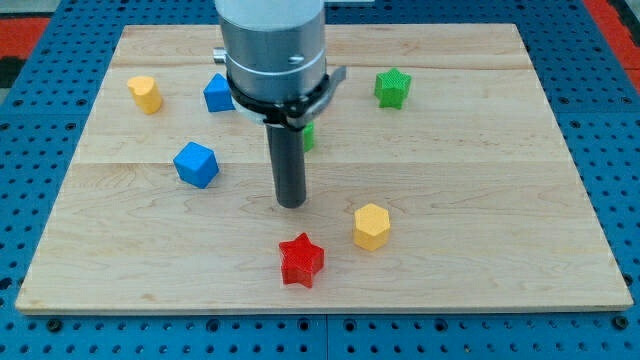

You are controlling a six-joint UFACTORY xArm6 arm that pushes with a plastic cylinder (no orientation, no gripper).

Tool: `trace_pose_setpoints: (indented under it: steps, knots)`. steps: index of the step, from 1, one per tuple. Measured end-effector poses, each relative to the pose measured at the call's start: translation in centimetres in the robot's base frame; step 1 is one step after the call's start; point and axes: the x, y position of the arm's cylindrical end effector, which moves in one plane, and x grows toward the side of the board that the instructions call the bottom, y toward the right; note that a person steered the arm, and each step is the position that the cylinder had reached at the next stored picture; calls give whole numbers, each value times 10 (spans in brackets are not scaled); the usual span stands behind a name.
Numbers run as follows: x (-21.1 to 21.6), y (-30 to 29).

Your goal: Move the yellow hexagon towards the right center

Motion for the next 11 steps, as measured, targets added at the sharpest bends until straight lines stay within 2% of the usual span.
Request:
trace_pose_setpoints:
  steps: [2,4,8,10,11]
  knots:
    - [8,54]
    - [38,62]
    - [43,75]
    - [78,73]
    - [77,104]
